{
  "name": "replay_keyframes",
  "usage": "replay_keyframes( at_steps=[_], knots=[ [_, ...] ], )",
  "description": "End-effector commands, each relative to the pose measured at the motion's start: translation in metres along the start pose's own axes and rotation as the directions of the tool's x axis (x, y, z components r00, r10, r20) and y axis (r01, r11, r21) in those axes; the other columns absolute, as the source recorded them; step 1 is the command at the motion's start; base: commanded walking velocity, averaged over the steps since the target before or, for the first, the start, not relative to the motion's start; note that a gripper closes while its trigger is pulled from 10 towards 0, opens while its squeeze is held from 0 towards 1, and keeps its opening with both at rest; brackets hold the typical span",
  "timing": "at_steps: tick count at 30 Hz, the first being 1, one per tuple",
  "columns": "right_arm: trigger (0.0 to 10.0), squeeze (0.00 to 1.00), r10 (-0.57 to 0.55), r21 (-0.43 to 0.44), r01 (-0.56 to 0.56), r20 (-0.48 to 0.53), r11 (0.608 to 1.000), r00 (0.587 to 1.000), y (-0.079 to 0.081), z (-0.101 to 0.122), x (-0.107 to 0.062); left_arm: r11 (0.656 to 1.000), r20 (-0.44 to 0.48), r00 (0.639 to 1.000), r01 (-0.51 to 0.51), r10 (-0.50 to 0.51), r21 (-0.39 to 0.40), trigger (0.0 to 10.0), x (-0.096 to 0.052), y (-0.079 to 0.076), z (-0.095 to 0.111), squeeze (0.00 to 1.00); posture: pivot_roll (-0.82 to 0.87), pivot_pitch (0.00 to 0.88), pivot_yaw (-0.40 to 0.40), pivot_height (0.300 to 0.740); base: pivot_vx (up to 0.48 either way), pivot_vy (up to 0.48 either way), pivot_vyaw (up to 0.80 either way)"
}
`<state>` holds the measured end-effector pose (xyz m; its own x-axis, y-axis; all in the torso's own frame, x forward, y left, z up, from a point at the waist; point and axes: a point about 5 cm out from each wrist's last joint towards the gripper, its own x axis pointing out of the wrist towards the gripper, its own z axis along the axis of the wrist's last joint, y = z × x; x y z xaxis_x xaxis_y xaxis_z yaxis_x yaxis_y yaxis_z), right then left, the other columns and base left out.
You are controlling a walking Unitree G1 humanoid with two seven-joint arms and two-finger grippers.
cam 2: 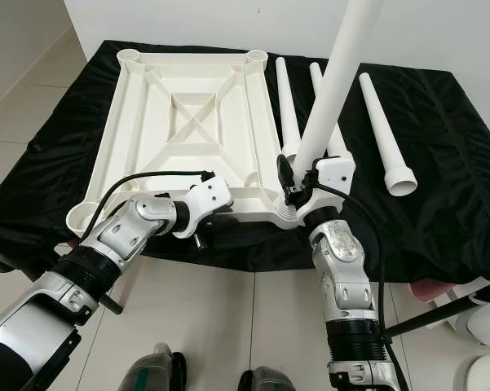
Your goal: Building children table
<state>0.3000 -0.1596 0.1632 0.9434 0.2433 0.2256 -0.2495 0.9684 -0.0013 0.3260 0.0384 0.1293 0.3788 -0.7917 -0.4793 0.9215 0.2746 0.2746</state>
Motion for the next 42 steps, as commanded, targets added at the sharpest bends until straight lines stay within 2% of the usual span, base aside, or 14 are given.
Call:
replay_keyframes(
  at_steps=[1,22,31,42],
  knots=[
    [10.0,0.00,-0.017,0.027,0.021,-0.122,0.999,0.992,-0.002,-0.027,-0.009,1.000,0.028,0.999,-0.028,0.028,-0.003,10.0,-0.002,0.005,0.004,0.00,0.04,0.071,-0.024,0.740,0.000,0.000,0.00],
    [10.0,0.00,-0.004,0.017,0.007,-0.157,1.000,0.988,0.004,-0.040,-0.002,1.000,0.026,0.999,-0.029,0.029,-0.003,10.0,-0.004,0.006,0.004,0.00,0.04,0.078,-0.020,0.740,0.000,0.000,0.00],
    [10.0,0.00,0.015,0.009,-0.014,-0.126,1.000,0.992,0.008,-0.036,0.008,1.000,0.028,0.999,-0.030,0.030,-0.001,10.0,-0.004,0.008,0.006,0.00,0.04,0.079,-0.018,0.740,0.000,0.000,0.00],
    [10.0,0.00,0.084,0.002,-0.084,-0.105,0.996,0.991,0.015,-0.042,-0.004,0.999,0.029,0.999,-0.033,0.033,-0.003,10.0,-0.006,0.008,0.006,0.00,0.05,0.093,-0.026,0.740,0.000,0.000,0.00]
  ],
)
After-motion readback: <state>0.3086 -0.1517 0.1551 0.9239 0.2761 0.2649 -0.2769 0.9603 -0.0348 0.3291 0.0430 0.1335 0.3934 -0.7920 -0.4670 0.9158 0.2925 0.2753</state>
